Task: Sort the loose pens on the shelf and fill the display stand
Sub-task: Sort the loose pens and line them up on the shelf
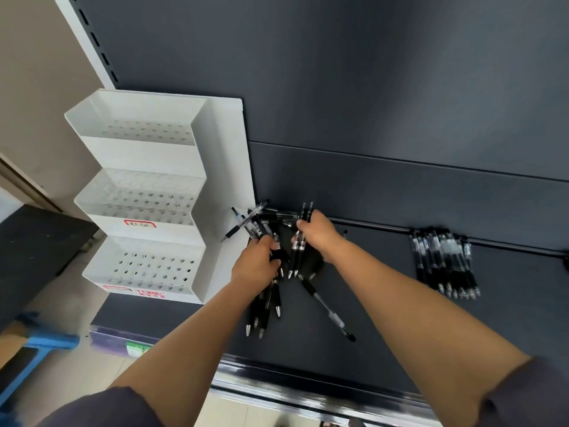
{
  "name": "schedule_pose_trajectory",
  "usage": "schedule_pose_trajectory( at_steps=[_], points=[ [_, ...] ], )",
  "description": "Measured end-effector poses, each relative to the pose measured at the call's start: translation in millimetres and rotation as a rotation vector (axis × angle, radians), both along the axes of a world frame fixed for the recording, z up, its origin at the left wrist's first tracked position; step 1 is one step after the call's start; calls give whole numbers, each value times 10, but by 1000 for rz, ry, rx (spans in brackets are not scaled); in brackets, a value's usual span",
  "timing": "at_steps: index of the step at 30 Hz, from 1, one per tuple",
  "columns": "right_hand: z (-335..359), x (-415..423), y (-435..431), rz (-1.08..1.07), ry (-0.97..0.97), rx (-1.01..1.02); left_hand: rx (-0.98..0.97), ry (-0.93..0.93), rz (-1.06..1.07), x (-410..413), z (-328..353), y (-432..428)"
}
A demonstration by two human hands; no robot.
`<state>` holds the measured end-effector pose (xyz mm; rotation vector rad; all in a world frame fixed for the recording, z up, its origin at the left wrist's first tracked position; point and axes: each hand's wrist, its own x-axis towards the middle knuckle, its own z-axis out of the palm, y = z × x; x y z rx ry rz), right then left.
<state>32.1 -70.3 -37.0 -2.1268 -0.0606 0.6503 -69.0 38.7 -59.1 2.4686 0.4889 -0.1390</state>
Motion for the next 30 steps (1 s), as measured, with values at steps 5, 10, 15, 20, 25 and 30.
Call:
schedule_pose_trajectory(
  at_steps=[5,10,15,20,25,30],
  points=[
    [140,-1,-155,-183,226,232,-69,-5,112,22,17,9],
    [99,-91,-90,-149,265,172,-46,152,91,-19,57,38],
    [34,-133,29,0,132,-25,39,283,-3,-45,103,89],
    [-12,-80,20,196,-124,-372,235,91,29,-6,116,49],
    [-93,-62,126,325,-183,-534,210,65,63,104,89,35],
    [-119,-81,205,403,-187,-567,263,88,83,176,79,67]
  ],
)
